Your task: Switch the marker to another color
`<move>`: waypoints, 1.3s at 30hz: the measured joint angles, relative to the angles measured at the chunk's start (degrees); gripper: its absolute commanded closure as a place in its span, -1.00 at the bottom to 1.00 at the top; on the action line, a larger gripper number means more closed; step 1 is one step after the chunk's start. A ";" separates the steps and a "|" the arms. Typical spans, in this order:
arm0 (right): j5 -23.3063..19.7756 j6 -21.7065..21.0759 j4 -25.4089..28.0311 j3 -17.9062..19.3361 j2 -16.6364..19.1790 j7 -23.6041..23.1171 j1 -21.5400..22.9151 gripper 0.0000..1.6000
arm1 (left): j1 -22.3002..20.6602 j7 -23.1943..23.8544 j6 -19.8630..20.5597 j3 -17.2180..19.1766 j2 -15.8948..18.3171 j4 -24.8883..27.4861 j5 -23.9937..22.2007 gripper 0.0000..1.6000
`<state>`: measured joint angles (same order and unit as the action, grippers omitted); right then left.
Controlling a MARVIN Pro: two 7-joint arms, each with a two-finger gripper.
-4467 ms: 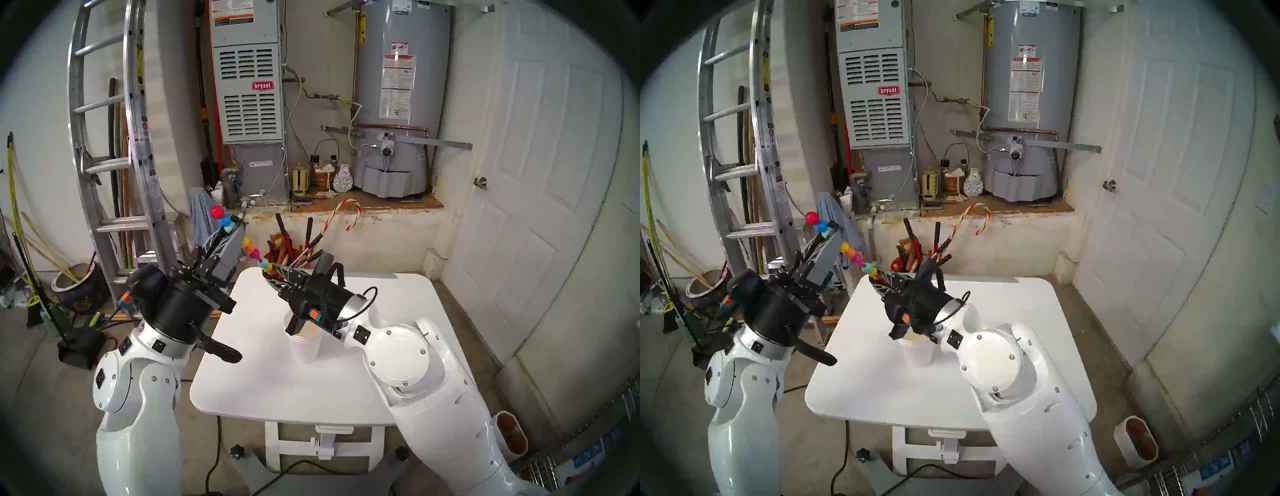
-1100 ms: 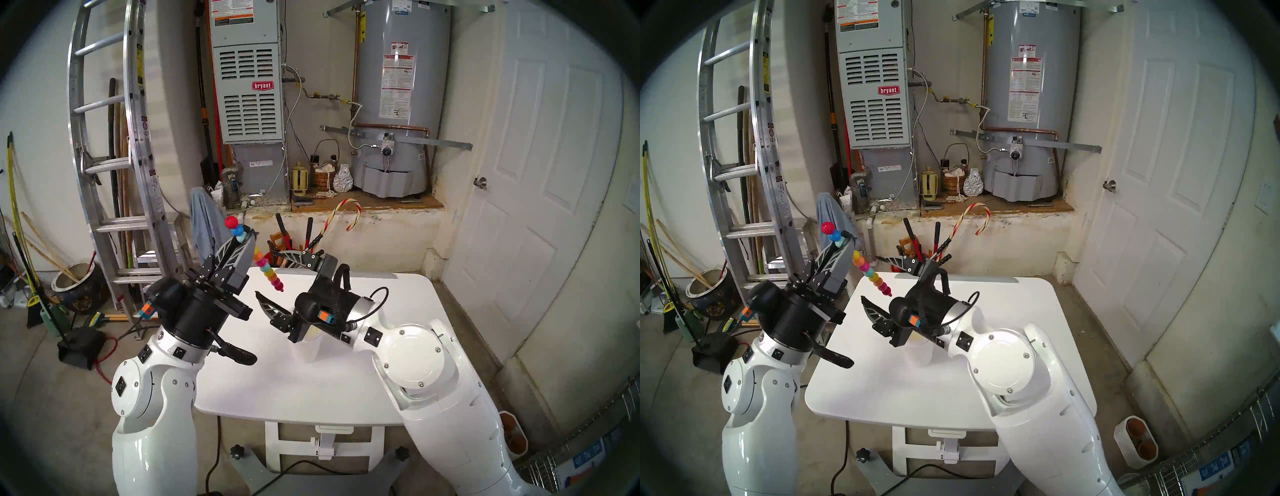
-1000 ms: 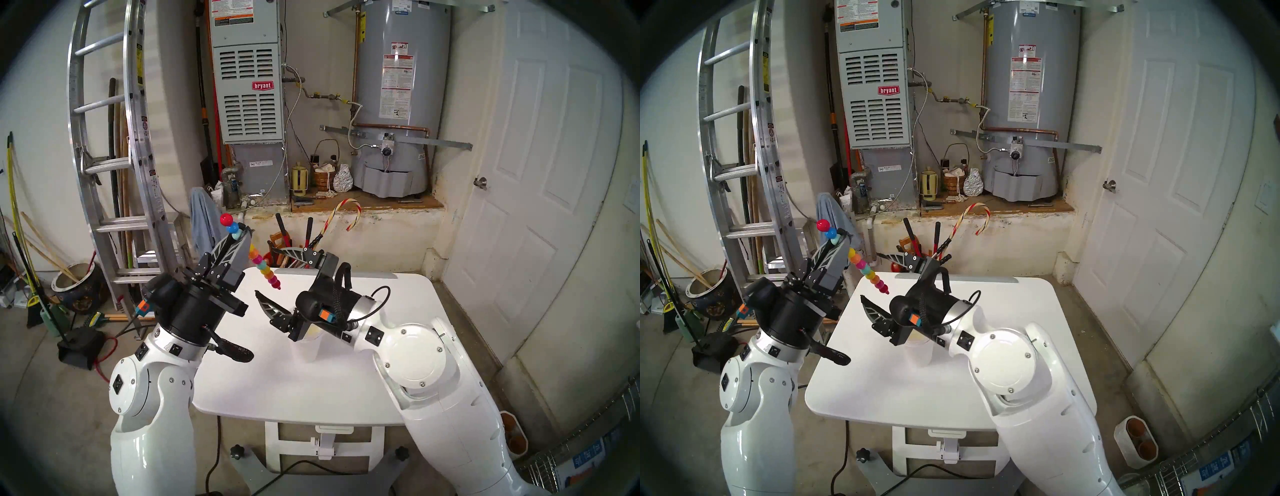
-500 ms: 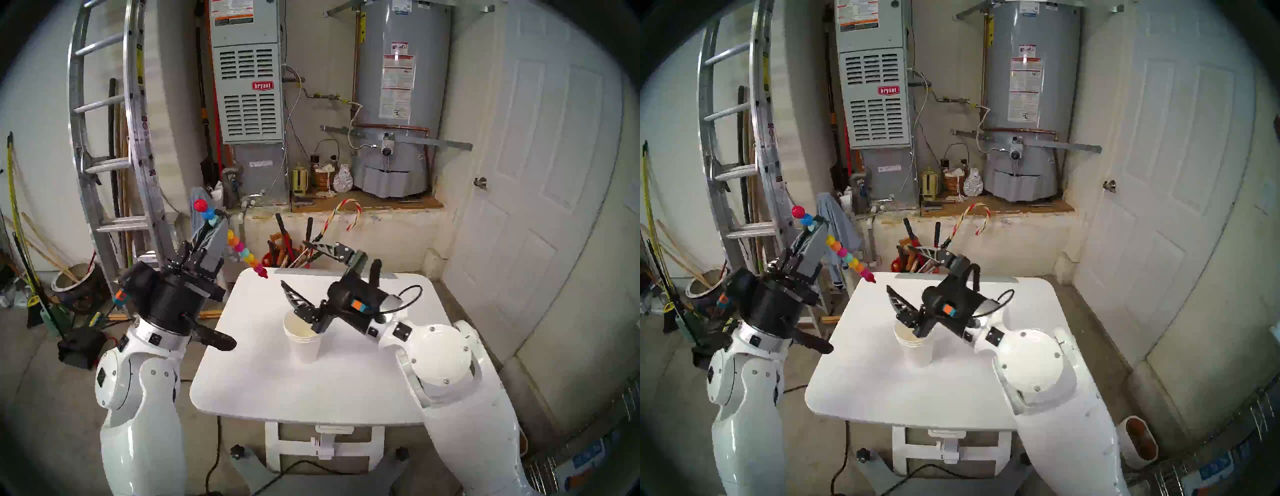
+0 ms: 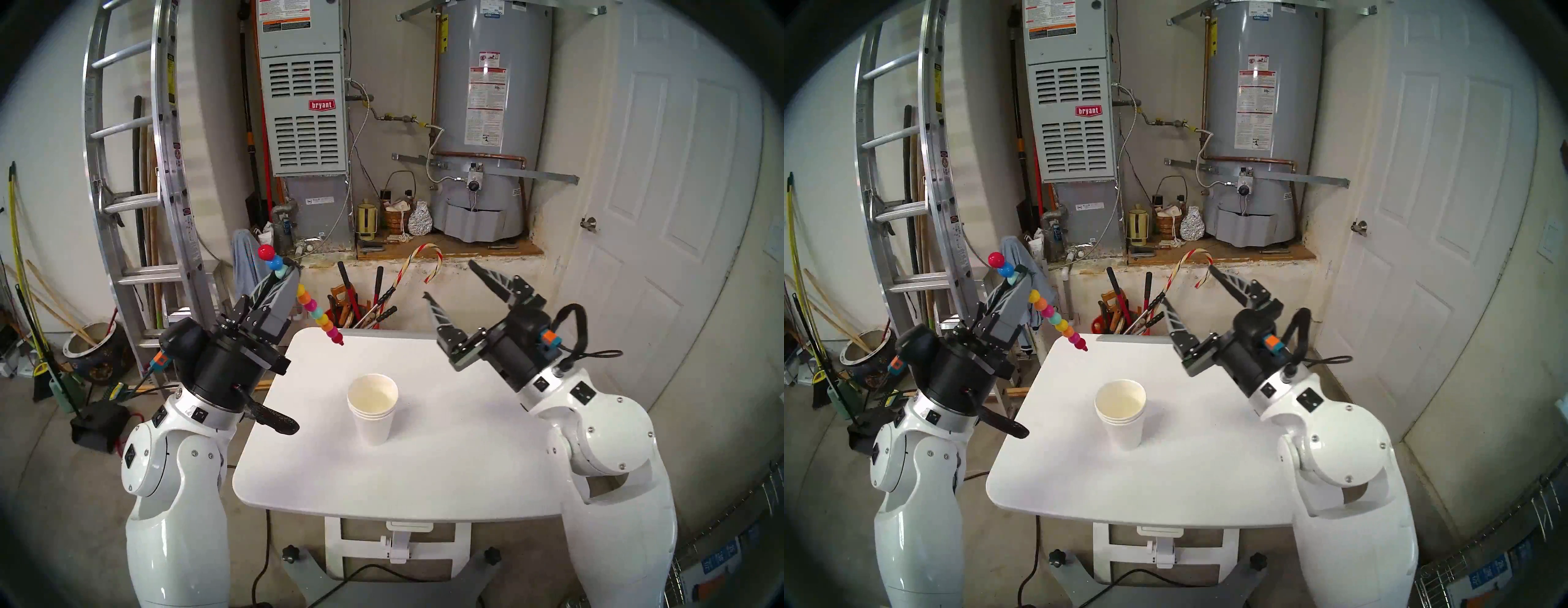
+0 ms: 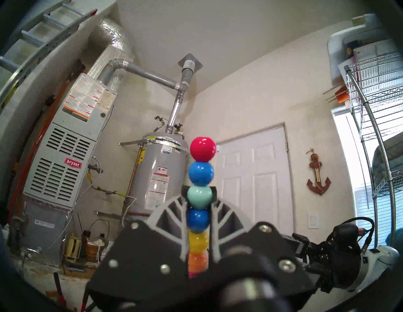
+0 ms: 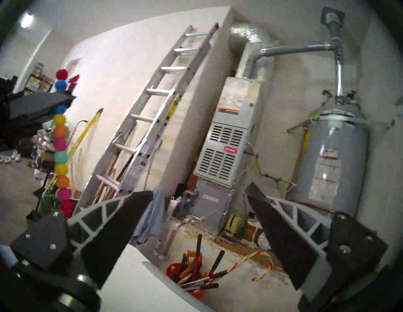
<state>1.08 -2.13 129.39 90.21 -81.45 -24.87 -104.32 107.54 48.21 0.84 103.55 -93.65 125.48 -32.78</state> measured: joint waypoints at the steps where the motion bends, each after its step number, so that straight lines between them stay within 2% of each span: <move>1: -1.49 -0.29 0.25 1.57 -0.10 0.71 -1.22 -1.00 | 0.00 0.19 0.20 -0.57 0.21 -0.13 0.80 1.00; 8: -7.33 -0.38 0.67 8.34 -0.82 1.62 -6.31 -1.00 | 0.21 0.89 0.71 -3.16 1.27 -1.23 5.49 1.00; 14: -10.66 2.17 0.55 13.49 -1.42 0.47 -10.90 -1.00 | 1.07 1.13 0.13 -5.42 1.88 -2.24 10.39 1.00; 22: -12.14 5.88 -2.05 15.64 -2.24 -0.82 -13.90 -1.00 | 1.96 0.24 -1.61 -7.33 1.93 -5.02 15.30 1.00; 31: -12.84 8.49 -4.18 16.84 -2.67 -2.07 -15.27 -1.00 | 1.92 -0.59 -3.20 -8.04 1.61 -7.73 17.26 1.00; 39: -12.89 9.79 -4.91 17.17 -3.00 -2.62 -15.52 -1.00 | 1.72 -0.50 -3.55 -8.61 1.56 -7.91 17.77 1.00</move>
<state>-11.81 7.66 124.48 107.38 -84.46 -27.49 -119.84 109.26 47.70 -2.71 94.94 -92.09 117.57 -15.00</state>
